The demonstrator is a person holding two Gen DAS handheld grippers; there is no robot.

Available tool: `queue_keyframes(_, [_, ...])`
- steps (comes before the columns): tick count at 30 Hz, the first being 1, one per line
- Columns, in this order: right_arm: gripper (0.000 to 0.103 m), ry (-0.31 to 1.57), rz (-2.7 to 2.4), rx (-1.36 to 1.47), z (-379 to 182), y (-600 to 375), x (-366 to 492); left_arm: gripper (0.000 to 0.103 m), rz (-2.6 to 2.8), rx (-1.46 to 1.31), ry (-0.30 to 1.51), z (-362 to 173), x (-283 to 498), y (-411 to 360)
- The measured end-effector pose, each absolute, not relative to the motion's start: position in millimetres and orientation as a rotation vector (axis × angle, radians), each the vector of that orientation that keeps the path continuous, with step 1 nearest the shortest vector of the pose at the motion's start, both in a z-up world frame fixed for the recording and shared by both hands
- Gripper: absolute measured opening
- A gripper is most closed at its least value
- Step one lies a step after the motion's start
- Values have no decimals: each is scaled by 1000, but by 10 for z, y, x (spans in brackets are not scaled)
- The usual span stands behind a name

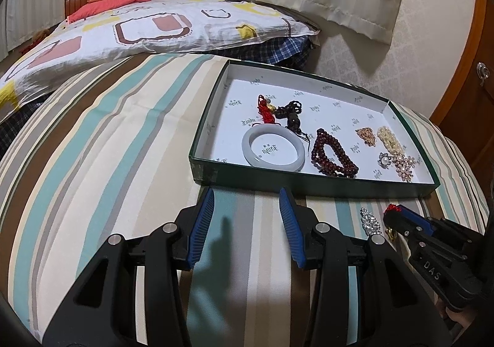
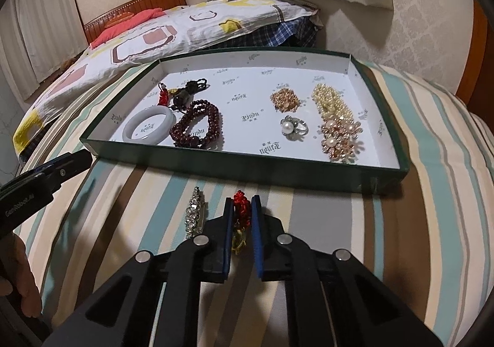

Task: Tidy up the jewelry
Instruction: 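Grasp the silver rhinestone brooch with the left tool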

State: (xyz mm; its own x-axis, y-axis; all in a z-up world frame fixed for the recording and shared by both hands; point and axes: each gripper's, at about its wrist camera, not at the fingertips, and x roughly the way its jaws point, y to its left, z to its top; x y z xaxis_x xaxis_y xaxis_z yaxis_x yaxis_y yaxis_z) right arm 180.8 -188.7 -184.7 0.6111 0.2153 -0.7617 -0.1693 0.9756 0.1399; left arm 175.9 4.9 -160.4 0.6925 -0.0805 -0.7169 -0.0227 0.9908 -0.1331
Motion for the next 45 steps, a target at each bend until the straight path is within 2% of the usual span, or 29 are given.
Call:
queue_keyframes(12, [11,840,163,56,-1707,-2185,1681,43,-85,-130,830,-1629,1746,-201])
queue_keyframes(22, [11,830,87,127,-1717,-2617,1610,43,-177,-89,858,-1686,1732,-709])
queue_keyframes(36, [11,831,102,186,-1767,-2710,1590,43,-197,-42,907,-1854,1808,-1041])
queue_keyframes(42, [11,832,104,193,-1769,-2720,1594,39,-193,-44,909,-1848,1793,-1005])
queue_keyframes(45, [11,833,105,191,-1770,-2719,1596,33,-202,-41,907,-1850,1791,-1011])
